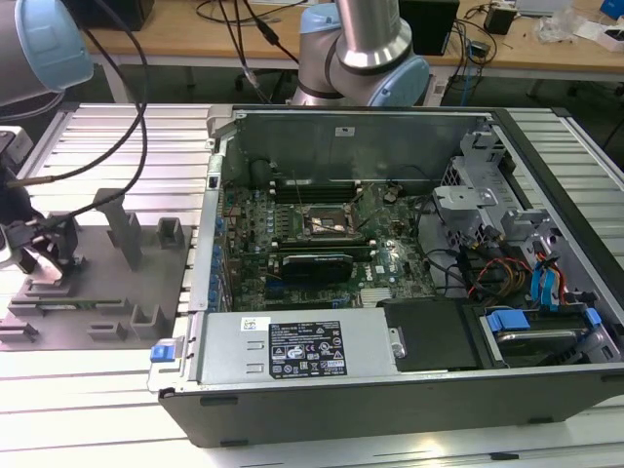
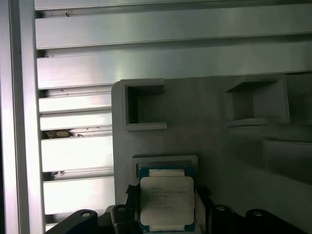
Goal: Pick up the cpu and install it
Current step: 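Pick up the cpu and move it towards the insertion slot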
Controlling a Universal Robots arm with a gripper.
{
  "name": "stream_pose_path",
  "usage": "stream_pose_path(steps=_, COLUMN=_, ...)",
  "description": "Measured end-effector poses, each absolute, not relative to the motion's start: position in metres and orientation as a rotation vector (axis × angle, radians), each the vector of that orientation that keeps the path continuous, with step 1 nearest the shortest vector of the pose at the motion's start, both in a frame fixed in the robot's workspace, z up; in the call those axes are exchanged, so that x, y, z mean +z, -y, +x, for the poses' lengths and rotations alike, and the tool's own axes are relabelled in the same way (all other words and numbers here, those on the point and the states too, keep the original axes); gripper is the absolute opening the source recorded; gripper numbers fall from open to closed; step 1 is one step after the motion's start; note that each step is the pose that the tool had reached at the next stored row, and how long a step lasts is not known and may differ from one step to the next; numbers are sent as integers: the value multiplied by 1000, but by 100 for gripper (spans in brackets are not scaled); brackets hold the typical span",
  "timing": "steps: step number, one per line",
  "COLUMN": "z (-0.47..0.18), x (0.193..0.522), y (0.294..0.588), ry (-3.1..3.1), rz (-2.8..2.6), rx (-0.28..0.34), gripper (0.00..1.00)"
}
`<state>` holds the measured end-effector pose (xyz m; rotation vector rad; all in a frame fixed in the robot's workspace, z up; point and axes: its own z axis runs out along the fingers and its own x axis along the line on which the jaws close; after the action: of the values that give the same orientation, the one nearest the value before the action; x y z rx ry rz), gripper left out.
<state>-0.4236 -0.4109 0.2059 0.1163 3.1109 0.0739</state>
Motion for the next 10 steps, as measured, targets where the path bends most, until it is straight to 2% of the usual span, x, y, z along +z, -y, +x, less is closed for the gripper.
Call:
stream_pose_path(steps=4, z=-424, x=216, y=411, ry=-3111, rz=116, rx=74, gripper=54)
stream_pose_path(steps=10, z=-424, x=209, y=411, ry=-3110, rz=114, rx=74, gripper=54)
